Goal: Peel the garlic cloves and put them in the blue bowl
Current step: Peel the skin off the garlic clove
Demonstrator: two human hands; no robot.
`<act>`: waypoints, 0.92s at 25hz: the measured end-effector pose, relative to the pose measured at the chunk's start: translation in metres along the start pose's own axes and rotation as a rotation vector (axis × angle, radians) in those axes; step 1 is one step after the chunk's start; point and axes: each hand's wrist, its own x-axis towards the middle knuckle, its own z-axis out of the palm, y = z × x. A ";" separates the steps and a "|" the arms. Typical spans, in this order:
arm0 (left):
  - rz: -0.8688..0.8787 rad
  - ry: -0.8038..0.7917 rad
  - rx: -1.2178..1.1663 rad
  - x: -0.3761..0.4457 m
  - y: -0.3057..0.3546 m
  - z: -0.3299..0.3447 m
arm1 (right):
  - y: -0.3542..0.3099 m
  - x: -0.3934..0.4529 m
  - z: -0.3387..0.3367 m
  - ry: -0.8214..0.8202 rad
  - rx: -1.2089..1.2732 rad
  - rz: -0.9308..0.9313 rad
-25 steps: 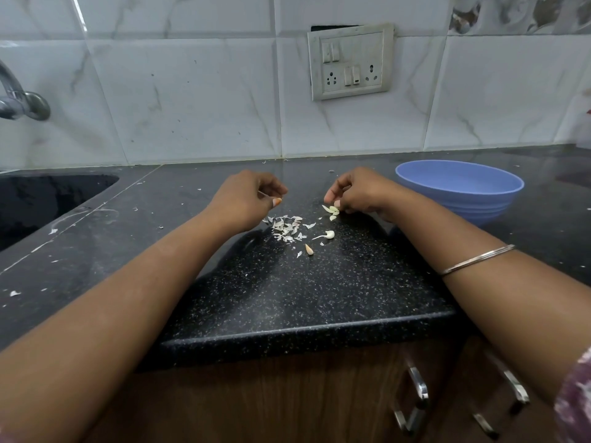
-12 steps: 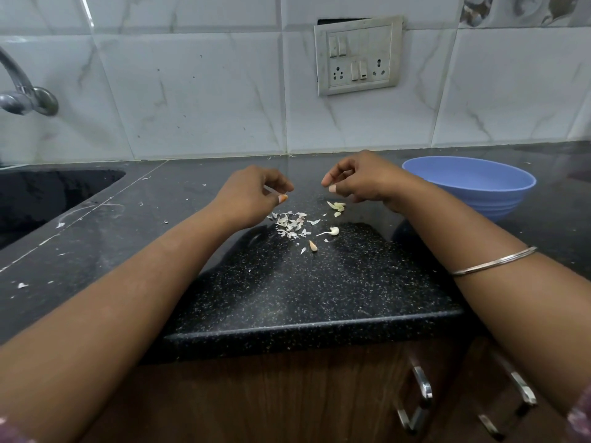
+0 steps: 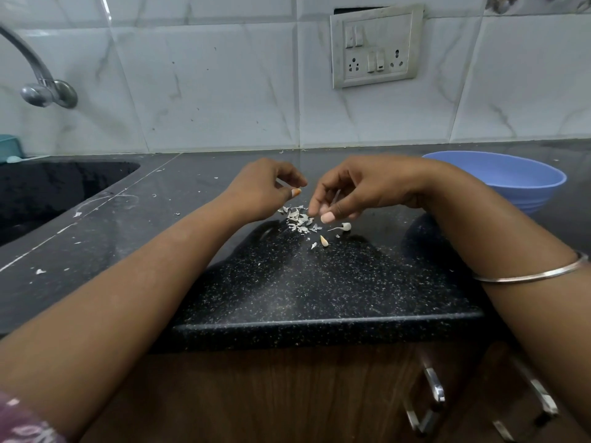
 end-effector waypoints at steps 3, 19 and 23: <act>-0.005 -0.003 -0.012 0.000 0.000 0.000 | -0.004 -0.003 0.002 -0.063 -0.034 -0.064; -0.007 -0.001 -0.038 -0.001 0.002 -0.001 | 0.003 0.011 0.013 -0.025 -0.096 -0.067; -0.053 -0.005 -0.237 0.000 0.001 -0.001 | 0.010 0.020 0.012 0.190 -0.098 -0.081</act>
